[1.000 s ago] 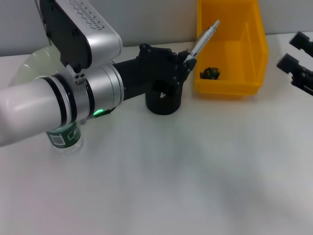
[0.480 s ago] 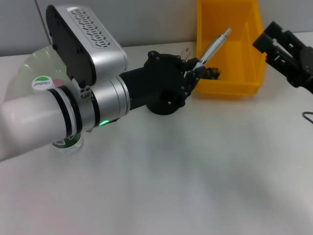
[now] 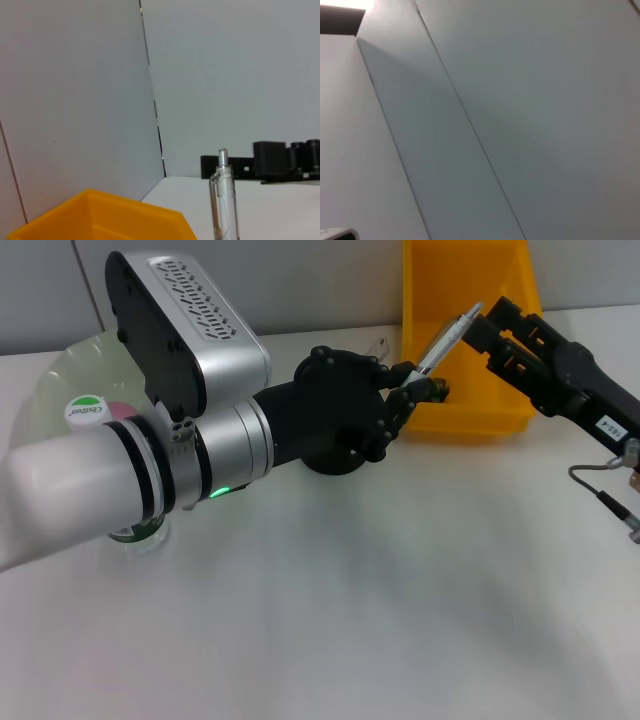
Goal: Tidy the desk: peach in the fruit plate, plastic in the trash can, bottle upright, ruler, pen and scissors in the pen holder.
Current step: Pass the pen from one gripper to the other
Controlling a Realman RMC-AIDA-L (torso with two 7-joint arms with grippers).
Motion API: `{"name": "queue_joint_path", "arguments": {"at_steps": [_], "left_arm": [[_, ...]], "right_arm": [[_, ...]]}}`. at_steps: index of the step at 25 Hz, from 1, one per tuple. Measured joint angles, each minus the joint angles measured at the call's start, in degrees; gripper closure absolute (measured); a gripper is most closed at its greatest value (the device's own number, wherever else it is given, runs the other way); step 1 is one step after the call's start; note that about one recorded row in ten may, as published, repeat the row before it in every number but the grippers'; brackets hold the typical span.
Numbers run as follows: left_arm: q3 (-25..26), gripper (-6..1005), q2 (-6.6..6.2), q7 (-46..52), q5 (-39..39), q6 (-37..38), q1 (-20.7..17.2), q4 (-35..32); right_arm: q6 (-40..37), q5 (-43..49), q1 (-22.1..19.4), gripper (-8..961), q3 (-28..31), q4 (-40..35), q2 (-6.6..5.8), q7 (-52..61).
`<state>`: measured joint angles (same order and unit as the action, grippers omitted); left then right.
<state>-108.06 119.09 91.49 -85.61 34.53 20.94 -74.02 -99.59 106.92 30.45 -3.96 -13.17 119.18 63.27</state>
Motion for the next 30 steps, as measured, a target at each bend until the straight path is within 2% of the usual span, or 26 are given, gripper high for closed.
{"name": "queue_joint_path", "arguments": {"at_steps": [12, 23, 30], "left_arm": [[-0.1, 854, 0.0, -0.2, 0.2, 0.0, 0.4, -0.1], [-0.1, 854, 0.01, -0.2, 0.2, 0.2, 0.8, -0.1], [-0.1, 854, 0.0, -0.2, 0.2, 0.3, 0.9, 0.1]], "right_arm": [[1.1, 0.0, 1.3, 152, -4.1, 0.3, -0.1, -0.2], [1.4, -0.3, 1.6, 539, -4.2, 0.2, -0.01, -1.0], [1.5, -0.3, 1.9, 541, -4.2, 0.5, 0.08, -1.7]]}}
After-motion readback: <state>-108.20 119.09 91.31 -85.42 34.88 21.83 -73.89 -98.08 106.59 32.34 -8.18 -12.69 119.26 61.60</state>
